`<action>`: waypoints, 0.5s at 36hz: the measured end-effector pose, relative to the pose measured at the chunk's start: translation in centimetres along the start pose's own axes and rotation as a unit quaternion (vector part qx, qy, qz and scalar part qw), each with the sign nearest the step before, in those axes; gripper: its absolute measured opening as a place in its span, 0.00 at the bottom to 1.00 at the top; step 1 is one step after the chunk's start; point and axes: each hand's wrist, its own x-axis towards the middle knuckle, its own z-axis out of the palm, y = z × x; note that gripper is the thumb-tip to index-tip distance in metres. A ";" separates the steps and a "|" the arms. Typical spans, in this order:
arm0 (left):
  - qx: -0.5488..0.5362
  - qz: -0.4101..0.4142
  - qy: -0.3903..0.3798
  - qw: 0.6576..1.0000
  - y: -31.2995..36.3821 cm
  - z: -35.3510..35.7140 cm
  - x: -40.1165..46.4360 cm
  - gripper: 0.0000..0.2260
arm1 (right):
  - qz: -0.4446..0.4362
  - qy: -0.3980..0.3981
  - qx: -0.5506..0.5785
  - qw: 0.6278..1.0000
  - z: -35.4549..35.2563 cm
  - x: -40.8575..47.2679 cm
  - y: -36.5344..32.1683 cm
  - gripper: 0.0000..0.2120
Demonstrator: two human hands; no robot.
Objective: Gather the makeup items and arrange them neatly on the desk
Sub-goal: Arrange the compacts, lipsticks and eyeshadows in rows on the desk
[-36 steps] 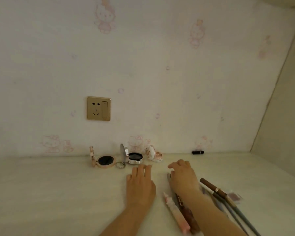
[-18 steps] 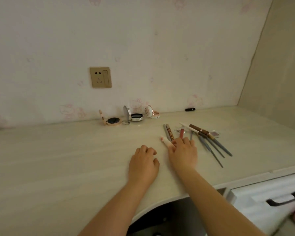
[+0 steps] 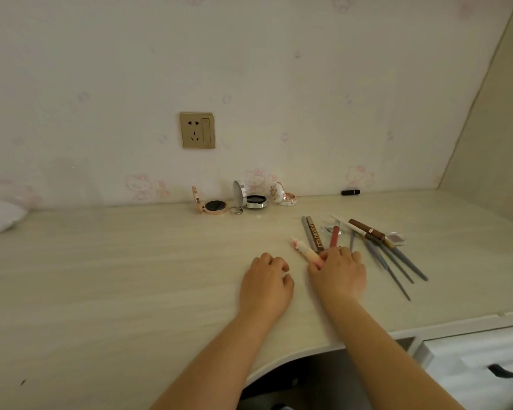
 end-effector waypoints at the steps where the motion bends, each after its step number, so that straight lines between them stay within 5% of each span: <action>1: -0.006 -0.003 0.002 1.000 -0.1 0.0 0.0 0.12 | 0.002 -0.001 0.004 1.000 0.0 0.0 0.0 0.16; 9: -0.095 -0.058 0.017 0.994 -0.9 0.2 0.6 0.10 | -0.010 -0.004 0.060 0.998 -0.2 0.0 -0.3 0.12; 18: -0.257 -0.126 0.025 0.958 -1.4 -0.9 1.4 0.13 | -0.062 -0.076 0.314 0.944 -0.3 -1.5 -2.5 0.11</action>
